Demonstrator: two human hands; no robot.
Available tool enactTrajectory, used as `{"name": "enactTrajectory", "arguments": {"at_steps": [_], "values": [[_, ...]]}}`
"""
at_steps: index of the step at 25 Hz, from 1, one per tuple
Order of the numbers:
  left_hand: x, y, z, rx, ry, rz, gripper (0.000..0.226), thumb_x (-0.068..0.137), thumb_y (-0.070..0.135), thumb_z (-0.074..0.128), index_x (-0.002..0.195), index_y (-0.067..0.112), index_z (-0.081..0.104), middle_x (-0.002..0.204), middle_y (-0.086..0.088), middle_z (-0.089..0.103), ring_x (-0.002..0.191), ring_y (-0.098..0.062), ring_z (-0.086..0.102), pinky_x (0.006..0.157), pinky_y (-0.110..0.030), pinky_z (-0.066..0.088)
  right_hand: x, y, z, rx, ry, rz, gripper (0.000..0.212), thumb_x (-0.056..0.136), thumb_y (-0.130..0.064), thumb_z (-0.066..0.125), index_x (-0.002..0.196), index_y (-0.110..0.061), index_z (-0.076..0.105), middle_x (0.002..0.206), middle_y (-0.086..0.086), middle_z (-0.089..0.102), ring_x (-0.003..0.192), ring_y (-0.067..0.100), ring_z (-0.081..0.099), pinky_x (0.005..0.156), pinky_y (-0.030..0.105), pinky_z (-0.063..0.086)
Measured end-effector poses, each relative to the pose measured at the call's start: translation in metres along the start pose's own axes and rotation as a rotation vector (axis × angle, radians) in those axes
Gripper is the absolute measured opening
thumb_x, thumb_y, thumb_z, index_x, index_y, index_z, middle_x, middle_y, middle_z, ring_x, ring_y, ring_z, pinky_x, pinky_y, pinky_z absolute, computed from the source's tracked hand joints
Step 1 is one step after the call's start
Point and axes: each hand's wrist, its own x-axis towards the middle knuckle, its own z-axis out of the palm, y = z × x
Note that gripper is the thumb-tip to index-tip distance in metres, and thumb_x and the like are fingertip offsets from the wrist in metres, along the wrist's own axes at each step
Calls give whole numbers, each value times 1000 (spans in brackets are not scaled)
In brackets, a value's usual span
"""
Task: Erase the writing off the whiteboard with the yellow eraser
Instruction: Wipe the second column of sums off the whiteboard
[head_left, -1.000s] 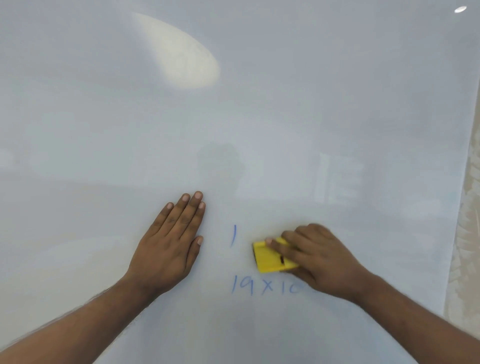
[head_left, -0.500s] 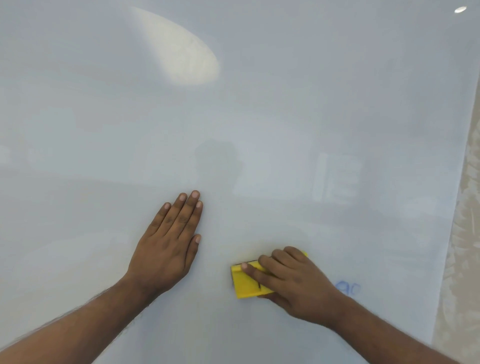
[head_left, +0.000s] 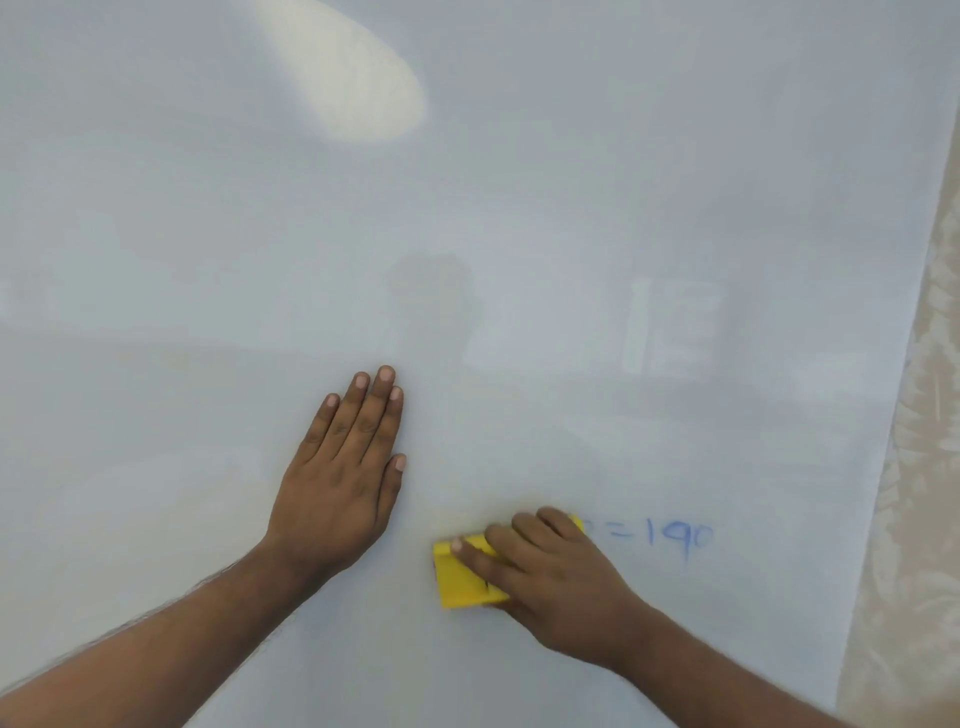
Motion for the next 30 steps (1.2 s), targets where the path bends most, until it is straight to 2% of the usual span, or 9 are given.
{"name": "enactTrajectory", "arguments": {"at_steps": [4,6,9,11,14,18,22,25,30], "values": [[-4,-6,-4,25,-37,47,61,105,31,30,159,4,21,170,-11,17,158,-26,14,128,-44,15,-31,27,-10,-56,-48,-125,49,98,-41,49,144,-24,43,114,-3,61,91,22,56,84,36,39],[-5,-4,-3,22,-34,34,61,105,30,30,159,4,22,170,-11,17,158,-26,14,128,-44,13,-27,48,-21,-28,-19,-21,50,99,-41,46,145,-23,41,115,-1,60,91,24,54,82,37,38],[-5,9,1,9,-9,-10,60,104,27,31,158,2,24,169,-13,18,157,-27,14,128,-44,12,-6,54,-28,43,96,282,53,99,-46,46,147,-23,40,115,1,58,95,27,53,84,38,38],[-4,19,4,3,6,-2,60,103,26,31,158,2,25,168,-13,19,157,-27,15,128,-44,12,2,36,-21,68,103,330,54,98,-46,47,146,-23,41,116,3,58,97,28,53,84,39,37],[2,27,8,6,15,32,60,102,26,33,158,3,26,168,-13,20,157,-27,16,128,-44,13,-18,13,-7,58,-19,127,52,99,-44,46,146,-24,40,117,-1,57,92,25,52,82,37,39],[8,30,8,11,16,32,61,103,27,33,158,3,25,168,-12,19,157,-27,15,128,-44,13,-51,31,-16,13,-113,-38,48,99,-43,45,144,-26,43,118,-5,60,91,21,55,83,34,40],[7,34,9,29,11,8,61,103,27,31,158,2,23,169,-12,18,157,-26,14,129,-42,10,-46,76,-37,21,34,244,53,98,-46,45,145,-23,42,117,4,60,94,30,58,84,38,37],[12,45,11,18,22,-17,61,103,27,30,158,1,23,168,-13,18,157,-26,13,129,-41,8,-29,71,-34,74,134,431,55,97,-46,47,145,-22,42,117,6,59,99,31,56,87,39,36],[29,62,13,4,45,-3,61,103,26,31,158,1,23,168,-13,19,157,-26,15,129,-42,9,-54,12,-4,85,-72,164,54,97,-46,49,146,-28,39,118,-2,58,94,24,54,84,37,38]]}}
